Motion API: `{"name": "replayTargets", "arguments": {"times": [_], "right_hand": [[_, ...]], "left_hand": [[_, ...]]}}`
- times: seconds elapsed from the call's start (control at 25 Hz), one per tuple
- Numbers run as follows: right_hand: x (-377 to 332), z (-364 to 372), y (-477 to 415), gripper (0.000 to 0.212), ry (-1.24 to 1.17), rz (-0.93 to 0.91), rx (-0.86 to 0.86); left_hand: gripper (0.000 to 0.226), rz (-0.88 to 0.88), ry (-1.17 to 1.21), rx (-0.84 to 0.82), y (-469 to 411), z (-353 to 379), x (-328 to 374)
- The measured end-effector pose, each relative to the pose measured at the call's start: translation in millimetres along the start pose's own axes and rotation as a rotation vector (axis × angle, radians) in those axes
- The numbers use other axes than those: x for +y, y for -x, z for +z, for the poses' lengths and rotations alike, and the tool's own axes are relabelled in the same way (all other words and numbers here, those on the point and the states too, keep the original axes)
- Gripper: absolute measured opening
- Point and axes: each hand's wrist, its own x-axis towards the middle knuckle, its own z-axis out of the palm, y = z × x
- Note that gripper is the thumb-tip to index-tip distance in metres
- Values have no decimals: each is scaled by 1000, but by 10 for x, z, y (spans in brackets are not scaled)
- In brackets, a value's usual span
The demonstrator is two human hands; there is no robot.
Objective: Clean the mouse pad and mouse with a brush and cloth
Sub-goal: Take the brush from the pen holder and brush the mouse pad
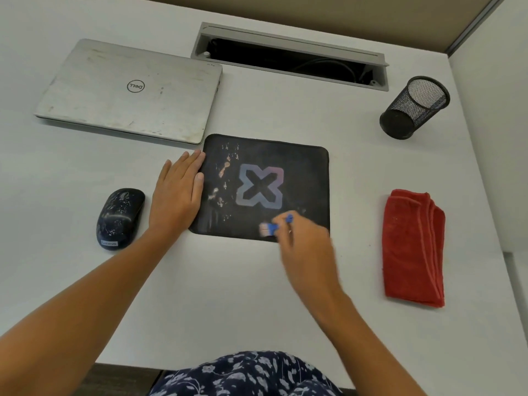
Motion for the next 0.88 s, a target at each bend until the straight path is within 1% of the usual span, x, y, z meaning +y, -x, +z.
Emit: {"name": "replayTargets", "arguments": {"times": [0.08,0.12,0.16,0.2,0.28,0.32,0.36,0.4,0.44,0.52,0.56,0.6,0.64,0.68,0.72,0.76,0.8,0.84,0.88], "right_hand": [[244,-273,2,22,339,136,203],[303,-378,16,22,413,163,301],[311,-412,28,22,383,156,353],[248,-394,44,22,278,119,322],[54,-243,99,21,-38,-20,128],[-2,-154,133,22,-118,-51,36],[-16,-100,161,23,-102,-46,-29],[32,-103,157,24,8,-8,-36],[130,-160,134,24,185,56,2],[357,-389,115,21,488,225,148],[422,-483,120,22,502,260,233],[434,-521,130,22,422,228,284],[401,-504,127,23,297,145,280],[335,-442,124,23,161,60,231],[293,-367,130,24,67,16,159],[278,-321,130,25,5,22,91],[313,-324,91,27,26,71,78],[374,-373,33,28,122,131,143],[453,-453,-23,28,266,179,251]], "left_hand": [[49,1,3,-2,-3,1,-4],[49,2,4,-1,-6,3,-7],[49,3,3,1,-4,5,-10],[49,4,2,3,-2,6,-12],[49,4,4,2,2,5,-11],[49,2,7,1,3,4,-10],[49,0,11,0,4,4,-8],[49,-1,13,0,6,5,-3],[49,-2,14,0,5,4,0],[49,-2,12,3,2,1,1],[49,0,11,5,0,1,2],[49,2,9,7,-1,4,3],[49,4,8,7,-1,6,0],[49,4,8,7,0,6,-7],[49,2,7,6,4,8,-9],[49,1,4,4,7,9,-8],[49,0,4,1,7,8,-4],[49,0,8,-2,6,6,1],[49,0,11,-4,4,3,7]]}}
